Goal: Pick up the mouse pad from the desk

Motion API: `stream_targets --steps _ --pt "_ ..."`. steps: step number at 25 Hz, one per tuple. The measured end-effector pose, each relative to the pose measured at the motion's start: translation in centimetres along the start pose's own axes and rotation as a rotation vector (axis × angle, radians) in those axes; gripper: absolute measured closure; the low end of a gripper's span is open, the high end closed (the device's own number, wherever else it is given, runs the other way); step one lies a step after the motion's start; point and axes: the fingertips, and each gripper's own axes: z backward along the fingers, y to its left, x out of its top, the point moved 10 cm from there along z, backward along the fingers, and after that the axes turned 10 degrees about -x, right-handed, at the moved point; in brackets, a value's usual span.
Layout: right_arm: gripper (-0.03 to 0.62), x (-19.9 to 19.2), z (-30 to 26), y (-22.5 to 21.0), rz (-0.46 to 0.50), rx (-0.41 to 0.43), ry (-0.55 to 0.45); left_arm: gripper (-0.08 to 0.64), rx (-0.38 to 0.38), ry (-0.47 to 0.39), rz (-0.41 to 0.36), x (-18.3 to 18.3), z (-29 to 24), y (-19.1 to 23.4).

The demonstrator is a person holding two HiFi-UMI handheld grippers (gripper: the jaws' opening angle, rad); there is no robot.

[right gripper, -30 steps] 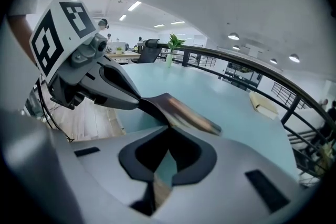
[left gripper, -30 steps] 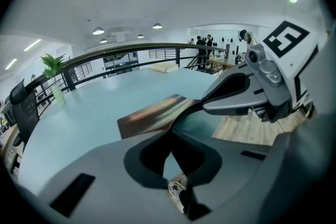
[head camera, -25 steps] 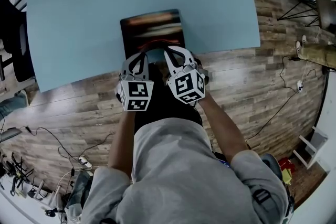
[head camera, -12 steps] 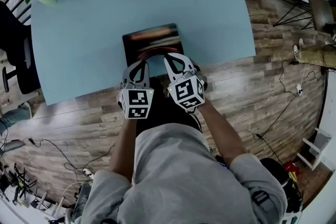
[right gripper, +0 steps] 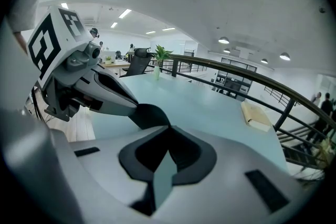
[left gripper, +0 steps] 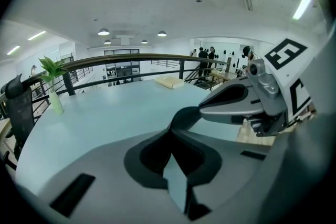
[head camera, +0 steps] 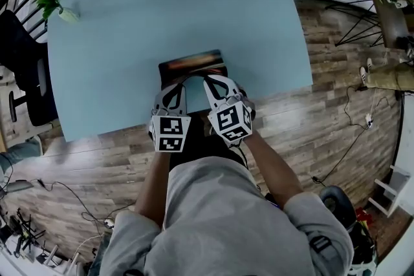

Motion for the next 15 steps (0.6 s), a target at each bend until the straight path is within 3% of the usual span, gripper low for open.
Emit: stream_targets --steps 15 --pt "0.574 3.9 -2.1 -1.7 -0.064 -0.004 0.045 0.535 -0.047 -0.042 0.087 3.0 -0.6 4.1"
